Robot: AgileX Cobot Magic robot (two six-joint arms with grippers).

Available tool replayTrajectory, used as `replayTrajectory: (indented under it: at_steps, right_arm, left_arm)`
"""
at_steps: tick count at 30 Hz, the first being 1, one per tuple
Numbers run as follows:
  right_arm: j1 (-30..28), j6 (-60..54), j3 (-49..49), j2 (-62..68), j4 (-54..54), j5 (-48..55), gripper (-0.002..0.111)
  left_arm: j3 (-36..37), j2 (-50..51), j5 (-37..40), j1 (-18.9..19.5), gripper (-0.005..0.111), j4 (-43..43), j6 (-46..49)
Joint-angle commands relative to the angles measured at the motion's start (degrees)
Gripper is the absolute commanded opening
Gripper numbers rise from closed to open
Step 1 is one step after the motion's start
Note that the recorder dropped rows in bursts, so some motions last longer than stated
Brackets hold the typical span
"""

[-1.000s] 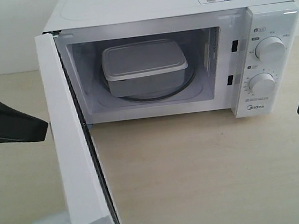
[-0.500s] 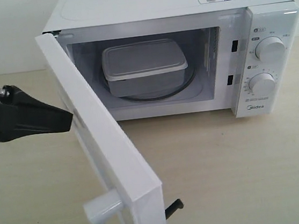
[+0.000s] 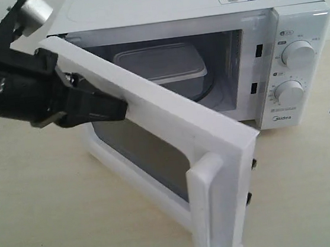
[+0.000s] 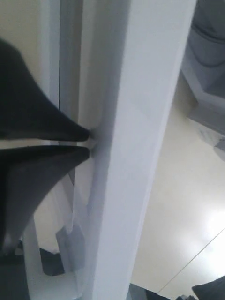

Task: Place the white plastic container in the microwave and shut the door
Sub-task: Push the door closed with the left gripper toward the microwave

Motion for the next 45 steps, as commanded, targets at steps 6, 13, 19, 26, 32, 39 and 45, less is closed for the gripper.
replayTrajectory:
  at_steps: [6, 13, 19, 26, 32, 39, 45]
  right_arm:
    - [-0.2, 9.9, -0.3, -0.4, -22.5, -0.5, 0.000]
    - [-0.2, 16.3, -1.5, -0.4, -40.7, -1.7, 0.000]
    - [-0.2, 19.5, -1.5, -0.4, -40.9, -3.1, 0.000]
    - [-0.2, 25.6, -3.3, -0.4, -41.3, -0.9, 0.000]
    - [-0.2, 28.3, -11.3, -0.4, -41.5, 18.9, 0.000]
    - [-0.1, 28.2, -17.5, -0.4, -41.5, 30.3, 0.000]
    - [-0.1, 28.2, -17.5, -0.4, -41.3, 35.7, 0.000]
  left_arm:
    - [-3.8, 5.2, -6.8, -2.0, 0.004, -1.1, 1.1]
    - [-4.8, 6.3, -8.9, -2.0, 0.004, -1.5, 2.4]
    - [-6.8, 6.3, -9.2, -2.0, 0.004, -1.5, 2.4]
    - [-7.0, 6.8, -12.5, -2.0, 0.004, -1.7, 2.4]
    - [-7.2, 9.9, -13.5, -2.0, 0.004, -1.7, 2.8]
    - [-10.1, 12.8, -14.1, -2.0, 0.004, -1.6, 2.8]
    - [-13.4, 15.1, -14.0, -2.0, 0.004, -1.4, 2.8]
